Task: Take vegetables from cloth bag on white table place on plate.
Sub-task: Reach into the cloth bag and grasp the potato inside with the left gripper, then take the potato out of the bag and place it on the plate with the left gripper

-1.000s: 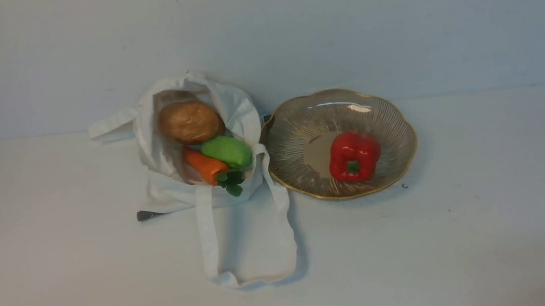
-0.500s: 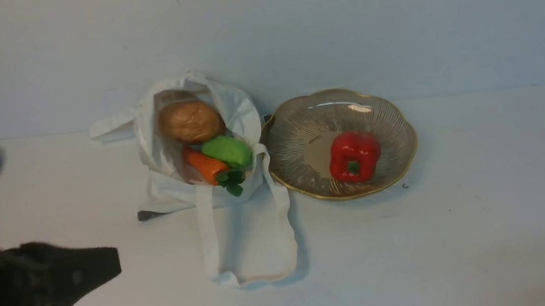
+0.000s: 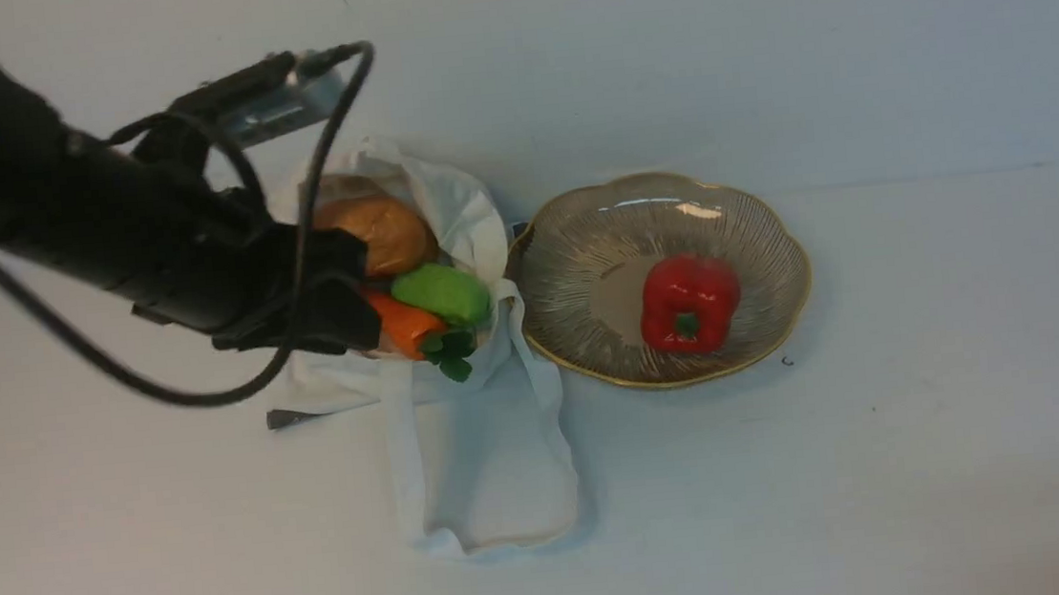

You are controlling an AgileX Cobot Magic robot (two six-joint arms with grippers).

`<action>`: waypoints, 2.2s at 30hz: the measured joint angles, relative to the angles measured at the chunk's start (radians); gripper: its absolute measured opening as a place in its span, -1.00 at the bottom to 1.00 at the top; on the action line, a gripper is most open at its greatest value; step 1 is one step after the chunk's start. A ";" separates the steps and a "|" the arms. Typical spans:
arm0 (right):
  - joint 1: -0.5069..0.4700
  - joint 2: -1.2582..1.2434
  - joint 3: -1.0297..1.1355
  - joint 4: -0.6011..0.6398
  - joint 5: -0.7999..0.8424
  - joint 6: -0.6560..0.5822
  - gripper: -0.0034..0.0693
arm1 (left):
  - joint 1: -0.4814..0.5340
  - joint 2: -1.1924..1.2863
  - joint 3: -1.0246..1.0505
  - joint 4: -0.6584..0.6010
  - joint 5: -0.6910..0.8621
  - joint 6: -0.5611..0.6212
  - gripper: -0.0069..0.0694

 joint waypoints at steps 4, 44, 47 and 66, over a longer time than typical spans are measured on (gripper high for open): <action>0.000 0.000 0.000 0.000 0.000 0.000 -0.95 | -0.005 0.135 -0.126 0.027 -0.066 -0.117 0.21; 0.000 0.000 0.000 0.000 0.000 0.000 -0.95 | 0.025 0.429 -0.186 0.036 -0.640 -0.467 -0.09; 0.000 0.000 0.000 0.000 0.000 0.000 -0.95 | 0.039 0.379 -0.186 0.048 -0.536 -0.390 -0.09; 0.000 0.000 0.000 0.000 0.000 0.000 -0.95 | -0.102 0.218 -0.396 -0.006 -0.046 -0.078 -0.09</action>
